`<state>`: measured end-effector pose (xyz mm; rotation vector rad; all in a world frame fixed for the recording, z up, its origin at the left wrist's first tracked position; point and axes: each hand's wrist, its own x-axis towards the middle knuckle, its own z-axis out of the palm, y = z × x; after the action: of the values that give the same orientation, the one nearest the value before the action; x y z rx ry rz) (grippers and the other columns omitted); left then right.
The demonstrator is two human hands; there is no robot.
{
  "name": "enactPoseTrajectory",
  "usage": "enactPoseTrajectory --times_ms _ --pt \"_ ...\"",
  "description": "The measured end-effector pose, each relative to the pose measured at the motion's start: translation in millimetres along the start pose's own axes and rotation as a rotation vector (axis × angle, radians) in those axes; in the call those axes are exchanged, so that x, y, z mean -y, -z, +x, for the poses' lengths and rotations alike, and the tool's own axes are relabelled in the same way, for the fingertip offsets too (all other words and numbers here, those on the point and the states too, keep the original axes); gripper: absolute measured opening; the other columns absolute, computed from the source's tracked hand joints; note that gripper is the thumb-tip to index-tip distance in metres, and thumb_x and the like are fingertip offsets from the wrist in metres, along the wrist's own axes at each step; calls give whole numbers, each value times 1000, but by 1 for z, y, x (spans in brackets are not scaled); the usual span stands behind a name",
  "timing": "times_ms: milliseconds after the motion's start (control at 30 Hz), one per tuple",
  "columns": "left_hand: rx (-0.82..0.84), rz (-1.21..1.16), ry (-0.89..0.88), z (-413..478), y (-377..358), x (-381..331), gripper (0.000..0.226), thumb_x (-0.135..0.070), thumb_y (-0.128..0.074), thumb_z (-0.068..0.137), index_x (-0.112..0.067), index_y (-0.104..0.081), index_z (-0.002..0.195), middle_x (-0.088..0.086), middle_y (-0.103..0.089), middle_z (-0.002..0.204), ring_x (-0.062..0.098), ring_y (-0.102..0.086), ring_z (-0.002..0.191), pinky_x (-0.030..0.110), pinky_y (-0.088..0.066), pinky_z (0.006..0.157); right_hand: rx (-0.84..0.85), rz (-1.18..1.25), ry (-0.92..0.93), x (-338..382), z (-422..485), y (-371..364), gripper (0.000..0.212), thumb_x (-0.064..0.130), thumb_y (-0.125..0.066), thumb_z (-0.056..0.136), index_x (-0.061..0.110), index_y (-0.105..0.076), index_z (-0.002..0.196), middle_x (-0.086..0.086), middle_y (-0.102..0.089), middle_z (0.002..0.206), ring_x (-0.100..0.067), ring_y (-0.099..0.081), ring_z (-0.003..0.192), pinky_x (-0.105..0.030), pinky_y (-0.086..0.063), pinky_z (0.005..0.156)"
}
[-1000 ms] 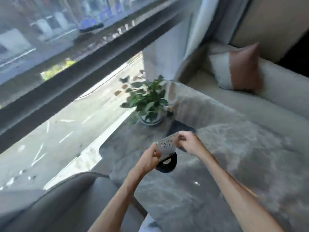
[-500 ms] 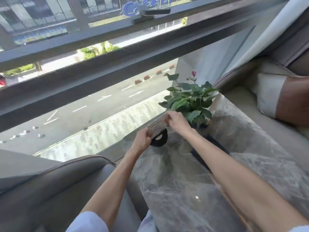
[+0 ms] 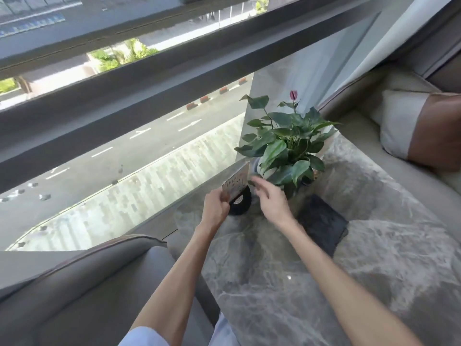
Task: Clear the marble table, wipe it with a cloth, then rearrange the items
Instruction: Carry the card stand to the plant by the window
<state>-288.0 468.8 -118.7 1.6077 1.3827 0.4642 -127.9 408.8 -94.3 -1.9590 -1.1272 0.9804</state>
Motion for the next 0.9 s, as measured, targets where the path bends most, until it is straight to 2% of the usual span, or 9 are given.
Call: enactPoseTrajectory --times_ms 133,200,267,333,400,467,567,700,900 --pt "-30 2 41 8 -3 1 12 10 -46 65 0 -53 66 10 -62 69 29 -56 67 32 -43 62 -97 -68 -136 -44 -14 -24 42 3 -54 93 17 -62 132 -6 -73 118 -17 -67 114 -29 -50 100" --pt "1 9 26 13 -4 8 11 6 -50 69 1 -58 73 14 -71 80 35 -65 78 38 -52 67 -47 -94 -233 -57 -10 -36 59 14 -64 92 16 -44 147 -10 -62 136 -24 -56 129 -29 -43 103" --pt "52 -31 -5 16 -4 17 19 -3 -54 74 -9 -66 88 4 -75 90 23 -69 92 34 -55 75 20 -170 -213 -66 -2 -49 91 28 -74 86 15 -20 157 -11 -36 158 -27 -34 145 -39 -32 117" --pt "99 -63 -78 18 -3 25 30 -16 -62 77 -32 -66 103 -16 -71 100 -2 -65 101 14 -52 82 30 -228 -129 -72 7 -61 114 38 -81 76 16 -5 158 -9 -25 162 -27 -24 149 -46 -27 120" --pt "98 -9 -127 21 -5 36 38 -25 -63 76 -34 -64 113 -13 -68 114 7 -60 113 28 -49 96 18 -209 -93 -77 14 -71 120 40 -83 71 17 -4 158 -7 -25 163 -25 -24 150 -49 -29 119" --pt "107 47 -149 23 -10 47 49 -33 -58 73 -20 -64 120 -4 -66 121 19 -57 116 42 -45 98 4 -211 -90 -83 17 -79 120 42 -83 70 16 -4 157 -6 -23 164 -23 -22 151 -48 -27 120" --pt "155 -14 -133 19 -25 55 41 -15 -56 73 -10 -65 112 -8 -68 106 10 -61 100 36 -49 87 -39 -206 -111 -92 14 -92 115 41 -80 76 17 -4 159 -5 -16 166 -21 -13 154 -44 -19 124" --pt "89 12 -149 23 -42 60 15 4 -55 71 0 -64 82 5 -74 85 29 -67 82 48 -53 79 -89 -164 -103 -96 16 -92 105 33 -80 78 18 -14 158 -2 -23 165 -16 -18 152 -41 -23 123" --pt "64 20 -152 24 -48 60 6 10 -56 76 7 -61 74 19 -71 79 37 -64 78 48 -50 74 -92 -160 -100 -91 16 -84 103 27 -81 78 14 -17 158 -3 -25 164 -17 -22 152 -39 -26 122"
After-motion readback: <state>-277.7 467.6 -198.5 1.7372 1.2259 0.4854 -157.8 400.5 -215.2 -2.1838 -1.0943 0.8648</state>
